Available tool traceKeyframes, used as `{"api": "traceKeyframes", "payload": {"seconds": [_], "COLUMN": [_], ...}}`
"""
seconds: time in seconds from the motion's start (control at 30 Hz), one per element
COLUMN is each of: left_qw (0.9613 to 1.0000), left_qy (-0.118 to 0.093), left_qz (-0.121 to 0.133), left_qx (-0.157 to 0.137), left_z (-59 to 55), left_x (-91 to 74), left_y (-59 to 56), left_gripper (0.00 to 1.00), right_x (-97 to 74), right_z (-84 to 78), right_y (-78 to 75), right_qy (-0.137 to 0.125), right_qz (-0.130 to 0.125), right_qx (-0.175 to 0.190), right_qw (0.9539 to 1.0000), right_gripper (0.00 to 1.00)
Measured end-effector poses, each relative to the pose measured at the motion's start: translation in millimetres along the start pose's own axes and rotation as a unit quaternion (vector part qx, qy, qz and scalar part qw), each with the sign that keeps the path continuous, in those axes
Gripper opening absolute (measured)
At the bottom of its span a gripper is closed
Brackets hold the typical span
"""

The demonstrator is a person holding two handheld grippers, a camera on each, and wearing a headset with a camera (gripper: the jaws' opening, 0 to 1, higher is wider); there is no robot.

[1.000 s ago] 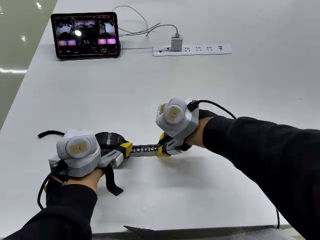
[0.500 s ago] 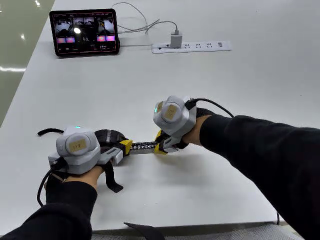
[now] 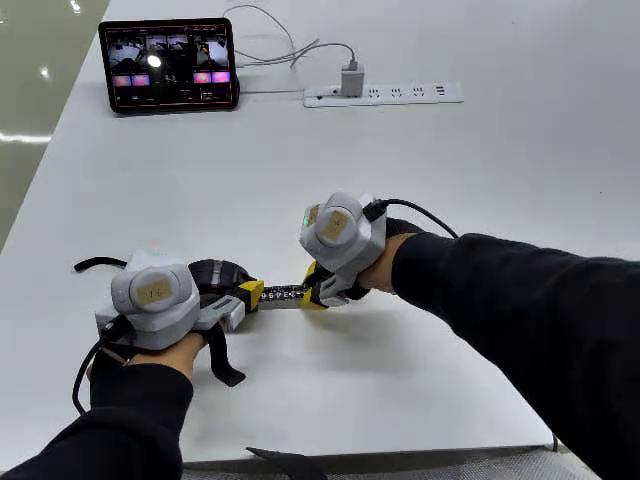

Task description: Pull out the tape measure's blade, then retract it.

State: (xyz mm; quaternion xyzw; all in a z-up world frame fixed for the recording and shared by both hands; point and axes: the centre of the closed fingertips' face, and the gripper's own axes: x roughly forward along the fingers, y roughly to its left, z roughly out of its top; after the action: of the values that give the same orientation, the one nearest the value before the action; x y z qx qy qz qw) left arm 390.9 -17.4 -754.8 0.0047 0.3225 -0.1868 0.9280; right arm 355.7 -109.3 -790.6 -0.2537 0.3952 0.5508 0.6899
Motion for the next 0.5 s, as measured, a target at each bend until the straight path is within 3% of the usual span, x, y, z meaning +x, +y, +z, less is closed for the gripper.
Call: {"api": "traceKeyframes", "payload": {"seconds": [0.5], "left_qw": [1.0], "left_qy": [0.003], "left_qz": [0.0], "left_qx": [-0.002], "left_z": [-1.1], "left_x": [-0.2], "left_y": [0.1], "left_gripper": [0.59], "right_x": [3.5], "right_z": [4.0], "right_y": [0.3], "right_qy": [-0.008], "right_qz": [0.004], "right_qx": [0.003], "right_qw": [1.0], "right_gripper": [0.09]}}
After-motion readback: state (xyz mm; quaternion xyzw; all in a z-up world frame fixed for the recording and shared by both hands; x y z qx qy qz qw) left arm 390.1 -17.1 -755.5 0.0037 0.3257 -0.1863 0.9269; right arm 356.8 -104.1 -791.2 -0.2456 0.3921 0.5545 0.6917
